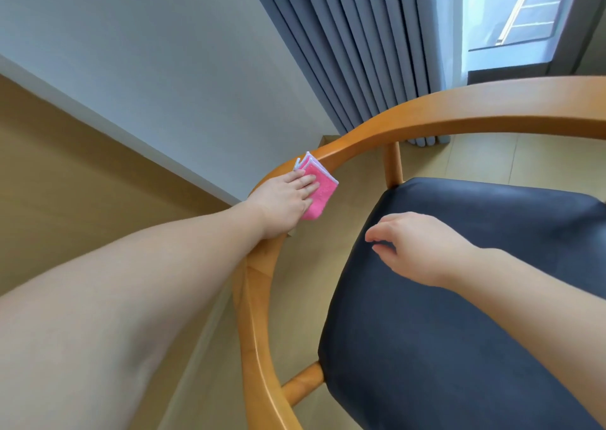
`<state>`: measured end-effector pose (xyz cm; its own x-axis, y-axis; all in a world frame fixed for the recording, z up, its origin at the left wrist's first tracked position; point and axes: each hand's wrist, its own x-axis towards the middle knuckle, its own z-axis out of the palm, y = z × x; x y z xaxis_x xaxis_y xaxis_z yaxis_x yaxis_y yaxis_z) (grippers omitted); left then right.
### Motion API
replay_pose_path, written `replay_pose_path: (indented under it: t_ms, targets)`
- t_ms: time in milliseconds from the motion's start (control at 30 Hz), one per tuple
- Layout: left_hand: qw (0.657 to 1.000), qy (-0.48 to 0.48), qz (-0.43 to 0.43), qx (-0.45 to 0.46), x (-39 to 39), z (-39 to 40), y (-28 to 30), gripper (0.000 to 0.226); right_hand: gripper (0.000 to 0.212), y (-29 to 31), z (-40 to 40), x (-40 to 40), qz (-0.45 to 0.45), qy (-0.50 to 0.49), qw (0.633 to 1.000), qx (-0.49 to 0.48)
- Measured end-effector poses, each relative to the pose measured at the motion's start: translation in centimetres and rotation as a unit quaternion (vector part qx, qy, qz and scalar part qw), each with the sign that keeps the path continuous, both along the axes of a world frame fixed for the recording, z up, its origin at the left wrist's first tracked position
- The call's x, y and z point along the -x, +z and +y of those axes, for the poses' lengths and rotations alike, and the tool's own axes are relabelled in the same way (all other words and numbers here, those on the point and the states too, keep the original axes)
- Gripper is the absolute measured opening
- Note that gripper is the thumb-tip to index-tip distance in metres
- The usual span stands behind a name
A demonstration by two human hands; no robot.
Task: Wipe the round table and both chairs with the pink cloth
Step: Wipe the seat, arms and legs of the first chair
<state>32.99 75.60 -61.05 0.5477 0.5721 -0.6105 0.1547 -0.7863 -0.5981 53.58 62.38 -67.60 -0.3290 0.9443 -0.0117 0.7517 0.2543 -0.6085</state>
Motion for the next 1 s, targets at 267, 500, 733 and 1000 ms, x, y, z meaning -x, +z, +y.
replay_pose_path:
  t_ms: [267, 500, 733, 1000]
  targets:
    - [0.994, 0.047, 0.076, 0.063, 3.3, -3.2, 2.2, 0.052, 0.037, 0.9, -0.7, 1.5, 0.017, 0.022, 1.000, -0.001]
    - [0.982, 0.057, 0.122, 0.136, 6.4, -7.7, 2.4, 0.050, 0.040, 2.0, -2.2, 3.9, 0.022, 0.053, 0.998, 0.020]
    - [0.955, 0.063, 0.123, 0.263, 8.7, -13.7, 2.7, 0.050, 0.042, 3.3, -3.6, 5.6, 0.022, 0.081, 0.996, 0.016]
    - [0.943, 0.067, 0.116, 0.306, 9.0, -16.1, 2.0, 0.053, 0.043, 3.8, -3.9, 7.4, 0.025, 0.112, 0.993, 0.012]
